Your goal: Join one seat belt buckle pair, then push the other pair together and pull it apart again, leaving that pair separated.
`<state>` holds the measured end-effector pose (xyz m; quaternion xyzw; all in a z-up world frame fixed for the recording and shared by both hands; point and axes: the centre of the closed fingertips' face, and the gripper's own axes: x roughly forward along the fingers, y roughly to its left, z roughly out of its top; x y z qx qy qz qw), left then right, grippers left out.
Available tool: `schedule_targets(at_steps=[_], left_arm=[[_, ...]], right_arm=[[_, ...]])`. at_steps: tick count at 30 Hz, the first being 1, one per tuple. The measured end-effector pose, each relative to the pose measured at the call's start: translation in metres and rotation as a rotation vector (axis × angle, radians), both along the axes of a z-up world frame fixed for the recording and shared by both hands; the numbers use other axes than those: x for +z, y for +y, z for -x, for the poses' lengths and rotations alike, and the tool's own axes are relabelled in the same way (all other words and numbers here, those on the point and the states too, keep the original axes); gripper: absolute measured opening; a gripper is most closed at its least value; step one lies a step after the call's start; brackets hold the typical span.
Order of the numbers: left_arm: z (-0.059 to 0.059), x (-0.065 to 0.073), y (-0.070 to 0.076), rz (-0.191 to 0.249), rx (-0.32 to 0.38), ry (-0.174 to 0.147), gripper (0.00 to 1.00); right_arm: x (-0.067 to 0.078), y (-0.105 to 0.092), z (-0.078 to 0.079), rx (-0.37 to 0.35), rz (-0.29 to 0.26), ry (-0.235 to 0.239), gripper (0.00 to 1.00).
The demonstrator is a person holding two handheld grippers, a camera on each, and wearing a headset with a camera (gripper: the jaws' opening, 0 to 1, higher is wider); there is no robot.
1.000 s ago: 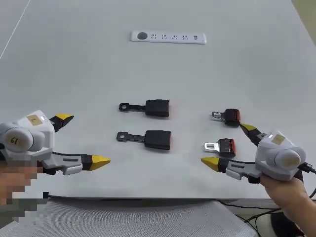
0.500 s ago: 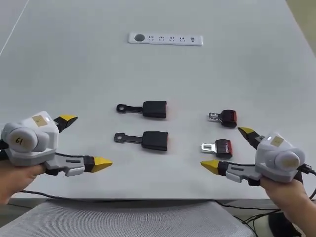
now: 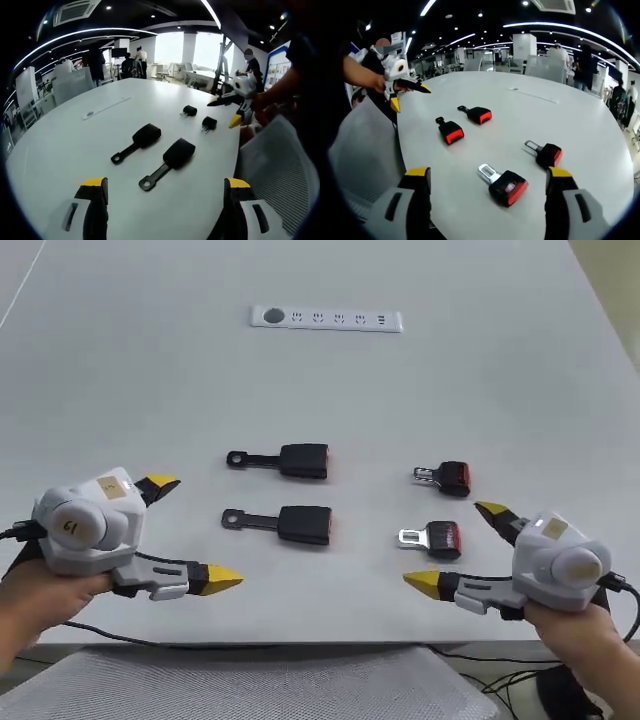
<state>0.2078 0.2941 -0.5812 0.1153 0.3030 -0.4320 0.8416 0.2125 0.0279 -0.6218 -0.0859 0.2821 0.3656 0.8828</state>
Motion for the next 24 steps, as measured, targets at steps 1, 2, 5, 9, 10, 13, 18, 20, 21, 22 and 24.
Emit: schedule_targets(at_steps=[1,2,5,9,10,13,18,20,21,22,24], left_arm=[[0.000,0.000,-0.001,0.004,-0.001,0.000,0.98],[-0.001,0.000,-0.002,0.004,-0.001,0.000,0.98],[-0.003,0.000,-0.005,-0.001,-0.008,0.000,0.98],[-0.005,-0.002,-0.007,-0.007,-0.016,0.001,0.98],[-0.007,-0.002,-0.008,-0.008,-0.017,0.004,0.98],[-0.009,-0.003,-0.009,-0.015,-0.022,0.005,0.98],[-0.013,-0.006,-0.014,-0.021,-0.034,0.010,0.97],[-0.014,-0.007,-0.015,-0.023,-0.038,0.014,0.97],[-0.014,-0.009,-0.017,-0.027,-0.047,0.017,0.97],[-0.014,-0.010,-0.018,-0.031,-0.053,0.019,0.97],[-0.016,-0.013,-0.020,-0.041,-0.064,0.020,0.97]], right_arm=[[0.000,0.000,0.000,-0.001,-0.001,0.000,0.96],[-0.001,0.000,0.000,-0.001,-0.002,0.001,0.96],[-0.002,-0.002,0.002,-0.001,-0.009,0.008,0.96],[-0.005,-0.004,0.002,0.000,-0.005,0.015,0.96],[-0.005,-0.005,0.002,0.000,-0.006,0.015,0.96],[-0.006,-0.007,0.001,0.006,0.003,0.019,0.96],[-0.009,-0.010,-0.002,0.026,0.018,0.022,0.95],[-0.011,-0.012,-0.004,0.033,0.018,0.028,0.95],[-0.011,-0.012,-0.005,0.036,0.018,0.030,0.95],[-0.012,-0.012,-0.005,0.040,0.020,0.031,0.95],[-0.014,-0.012,-0.006,0.050,0.031,0.042,0.95]])
